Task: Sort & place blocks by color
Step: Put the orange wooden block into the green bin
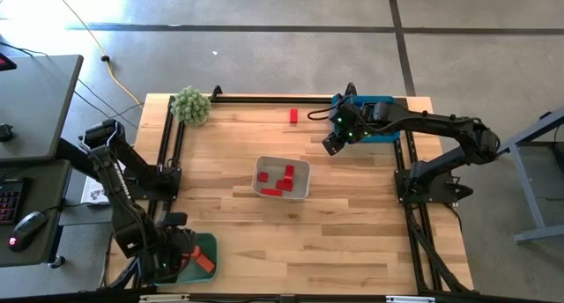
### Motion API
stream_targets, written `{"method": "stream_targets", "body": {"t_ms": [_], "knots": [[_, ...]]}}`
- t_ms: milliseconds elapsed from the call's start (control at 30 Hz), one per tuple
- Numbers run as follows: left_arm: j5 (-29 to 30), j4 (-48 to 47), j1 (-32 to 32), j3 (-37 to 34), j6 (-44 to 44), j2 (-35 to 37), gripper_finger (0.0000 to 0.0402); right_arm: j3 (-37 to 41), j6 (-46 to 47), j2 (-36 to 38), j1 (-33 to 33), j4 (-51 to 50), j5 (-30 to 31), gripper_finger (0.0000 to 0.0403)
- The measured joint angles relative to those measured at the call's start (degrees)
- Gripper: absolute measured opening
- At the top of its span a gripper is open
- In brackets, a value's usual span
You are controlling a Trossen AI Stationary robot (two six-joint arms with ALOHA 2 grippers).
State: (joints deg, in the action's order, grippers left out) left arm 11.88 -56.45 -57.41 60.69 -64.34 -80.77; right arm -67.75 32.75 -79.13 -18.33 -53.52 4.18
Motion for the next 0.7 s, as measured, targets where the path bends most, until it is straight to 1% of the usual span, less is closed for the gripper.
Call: {"method": "stream_targets", "body": {"t_ms": [200,400,700], "knots": [[-3.20,0.19,-0.04,0.00,0.87,0.00,0.0141,0.00,-0.05,0.00,0.00,0.00,-0.02,0.0220],[-4.30,0.40,0.00,0.00,0.86,0.00,0.0142,0.00,-0.27,0.00,0.00,0.00,-0.02,0.0220],[-4.35,0.95,1.25,0.00,-4.10,0.00,0.0147,0.00,-0.74,0.00,0.00,0.58,-0.02,0.0220]]}}
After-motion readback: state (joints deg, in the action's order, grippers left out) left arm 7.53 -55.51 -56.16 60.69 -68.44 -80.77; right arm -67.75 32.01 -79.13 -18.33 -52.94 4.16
